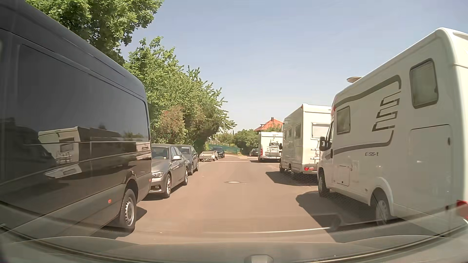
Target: Follow the waypoints while adhering to traffic rules and regulations
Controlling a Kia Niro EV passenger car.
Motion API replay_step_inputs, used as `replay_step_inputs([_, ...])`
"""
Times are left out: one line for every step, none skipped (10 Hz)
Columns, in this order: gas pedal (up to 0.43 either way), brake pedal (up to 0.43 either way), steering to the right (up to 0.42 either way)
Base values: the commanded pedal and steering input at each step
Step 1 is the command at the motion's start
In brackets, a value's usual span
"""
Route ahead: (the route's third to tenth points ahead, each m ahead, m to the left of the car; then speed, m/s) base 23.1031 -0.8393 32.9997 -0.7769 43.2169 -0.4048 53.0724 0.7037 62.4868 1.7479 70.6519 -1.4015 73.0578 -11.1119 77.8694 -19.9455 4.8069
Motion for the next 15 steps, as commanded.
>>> replay_step_inputs([0.0, 0.0, 0.004])
replay_step_inputs([0.0, 0.0, 0.0])
replay_step_inputs([0.0, 0.0, -0.002])
replay_step_inputs([0.0, 0.0, -0.002])
replay_step_inputs([0.02, 0.0, -0.002])
replay_step_inputs([0.039, 0.0, -0.002])
replay_step_inputs([0.047, 0.0, -0.002])
replay_step_inputs([0.059, 0.0, -0.002])
replay_step_inputs([0.059, 0.0, -0.002])
replay_step_inputs([0.059, 0.0, -0.002])
replay_step_inputs([0.059, 0.0, -0.002])
replay_step_inputs([0.067, 0.0, -0.002])
replay_step_inputs([0.067, 0.0, -0.002])
replay_step_inputs([0.067, 0.0, -0.002])
replay_step_inputs([0.067, 0.0, -0.001])
